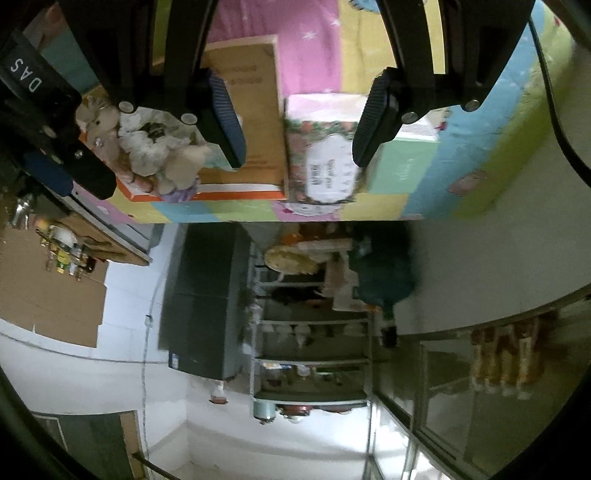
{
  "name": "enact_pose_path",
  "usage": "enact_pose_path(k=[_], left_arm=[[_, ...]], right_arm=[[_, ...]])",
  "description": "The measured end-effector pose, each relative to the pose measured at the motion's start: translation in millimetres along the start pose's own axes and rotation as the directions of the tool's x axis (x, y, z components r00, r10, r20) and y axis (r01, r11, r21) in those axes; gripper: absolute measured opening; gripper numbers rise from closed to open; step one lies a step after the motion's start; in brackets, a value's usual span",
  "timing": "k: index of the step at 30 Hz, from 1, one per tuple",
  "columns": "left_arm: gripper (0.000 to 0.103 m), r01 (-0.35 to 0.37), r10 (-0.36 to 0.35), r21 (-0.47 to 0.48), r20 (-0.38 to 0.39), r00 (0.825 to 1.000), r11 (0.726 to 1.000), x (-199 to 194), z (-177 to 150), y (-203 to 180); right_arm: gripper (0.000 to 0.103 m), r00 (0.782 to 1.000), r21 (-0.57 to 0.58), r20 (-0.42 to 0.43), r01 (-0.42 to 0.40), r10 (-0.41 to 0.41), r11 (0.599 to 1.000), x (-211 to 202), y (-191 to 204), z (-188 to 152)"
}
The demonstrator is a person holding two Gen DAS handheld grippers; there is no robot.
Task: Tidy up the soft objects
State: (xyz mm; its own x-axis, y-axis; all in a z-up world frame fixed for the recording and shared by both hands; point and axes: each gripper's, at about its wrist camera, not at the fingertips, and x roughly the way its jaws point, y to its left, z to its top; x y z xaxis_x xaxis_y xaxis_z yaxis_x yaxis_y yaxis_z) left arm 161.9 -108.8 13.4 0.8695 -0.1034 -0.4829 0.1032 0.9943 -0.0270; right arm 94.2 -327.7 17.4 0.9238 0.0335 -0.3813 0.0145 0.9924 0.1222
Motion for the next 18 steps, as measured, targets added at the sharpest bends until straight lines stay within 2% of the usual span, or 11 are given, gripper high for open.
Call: enact_pose_path(k=[6, 18], left_arm=[[0.06, -0.005, 0.005, -0.003, 0.013, 1.0, 1.0, -15, -9, 17], [0.06, -0.087, 0.089, -0.025, 0.056, 0.994, 0.996, -54, -29, 46]], right_arm=[[0.075, 1.0, -0.004, -0.005, -0.01, 0.01, 1.0, -8, 21, -9], [0.075, 1.0, 0.004, -0.004, -0.026, 0.026, 1.0, -39, 57, -27]])
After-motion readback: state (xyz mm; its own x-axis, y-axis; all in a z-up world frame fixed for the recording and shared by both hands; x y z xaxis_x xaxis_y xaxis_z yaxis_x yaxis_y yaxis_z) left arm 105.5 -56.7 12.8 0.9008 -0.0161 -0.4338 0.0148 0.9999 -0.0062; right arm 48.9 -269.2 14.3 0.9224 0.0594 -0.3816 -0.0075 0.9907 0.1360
